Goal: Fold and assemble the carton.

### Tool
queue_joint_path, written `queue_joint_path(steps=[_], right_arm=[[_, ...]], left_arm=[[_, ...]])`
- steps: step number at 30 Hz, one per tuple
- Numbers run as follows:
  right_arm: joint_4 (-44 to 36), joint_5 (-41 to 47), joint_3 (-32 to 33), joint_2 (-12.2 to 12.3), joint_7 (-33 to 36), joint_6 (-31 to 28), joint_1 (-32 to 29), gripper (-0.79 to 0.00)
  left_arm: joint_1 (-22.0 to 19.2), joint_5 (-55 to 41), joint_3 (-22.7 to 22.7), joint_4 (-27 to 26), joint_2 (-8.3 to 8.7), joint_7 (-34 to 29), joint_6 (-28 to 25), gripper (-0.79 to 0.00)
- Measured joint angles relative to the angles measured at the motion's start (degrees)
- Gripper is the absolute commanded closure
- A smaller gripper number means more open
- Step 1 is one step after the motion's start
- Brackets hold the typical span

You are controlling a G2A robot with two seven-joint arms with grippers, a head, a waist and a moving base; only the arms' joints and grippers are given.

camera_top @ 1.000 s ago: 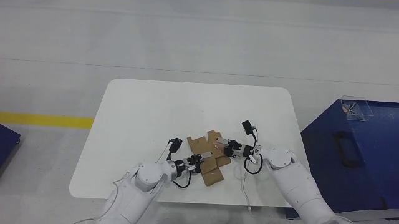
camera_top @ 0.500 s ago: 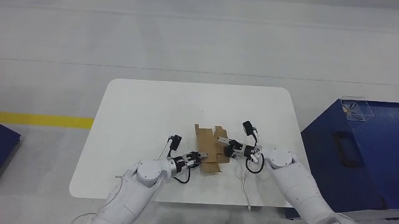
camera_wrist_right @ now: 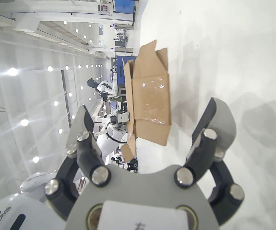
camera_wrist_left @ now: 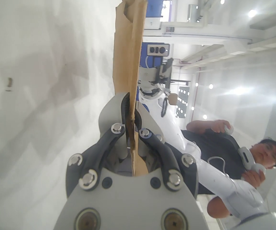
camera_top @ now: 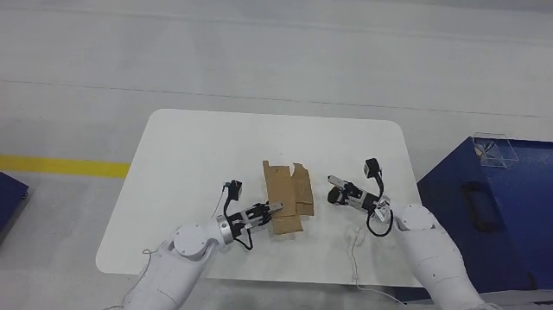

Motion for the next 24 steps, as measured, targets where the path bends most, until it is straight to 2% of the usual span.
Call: queue_joint_path(steps=[3,4,5,7,9,10,11,16,17,18,19,24], right_arm=[[-2.37,5.19,1.32,0.35,5.74,1.37,-1.99,-0.763],[-3.18,7.97,1.43,0.29,8.96,2.04,-2.70,-0.474],[-3.66,9.91,1.42,0.22,11.22,2.50,-3.13,-0.391],[-4.66,12.81,0.85,0.00,15.25,2.69,-3.94,-0.385],[-6.18,13.71,-0.21,-0.24,16.90,2.93,-4.77,-0.329],[-7.34,13.73,-0.93,-0.34,17.23,3.33,-5.36,-0.271],[-8.06,13.72,-1.35,-0.37,17.23,3.42,-5.79,0.000],[-10.47,15.27,-2.63,-0.35,17.97,4.25,-7.32,0.000],[-10.90,16.07,-2.62,-0.29,18.47,4.75,-7.57,0.000],[-11.23,16.87,-2.51,-0.19,18.94,5.21,-7.80,0.000],[-11.60,17.84,-2.27,-0.04,19.53,5.80,-8.02,0.000],[-12.96,21.30,-1.21,0.52,21.46,7.74,-8.81,0.000]], left_arm=[[4.33,-3.02,-3.09,-7.14,1.45,-6.21,1.56,0.000],[5.72,-3.56,-3.91,-9.54,1.90,-8.18,3.43,0.000],[6.57,-3.96,-4.34,-11.20,2.17,-9.33,4.91,0.000],[8.14,-4.94,-4.98,-14.16,2.58,-11.13,7.65,0.000],[8.97,-5.18,-5.17,-15.66,2.80,-11.55,9.26,0.000],[9.35,-5.07,-5.17,-16.30,2.89,-11.47,9.75,0.000],[9.57,-4.90,-5.12,-16.62,2.94,-11.33,9.98,0.000],[10.11,-5.17,-5.15,-17.29,3.14,-11.02,10.35,0.000],[10.14,-5.30,-5.23,-17.24,3.18,-10.93,10.41,-0.102],[10.16,-5.47,-5.33,-17.17,3.23,-10.89,10.48,-0.363],[10.15,-5.79,-5.50,-16.98,3.28,-10.89,10.55,-0.785],[9.93,-7.03,-7.00,-15.66,3.60,-10.10,10.19,-0.785]])
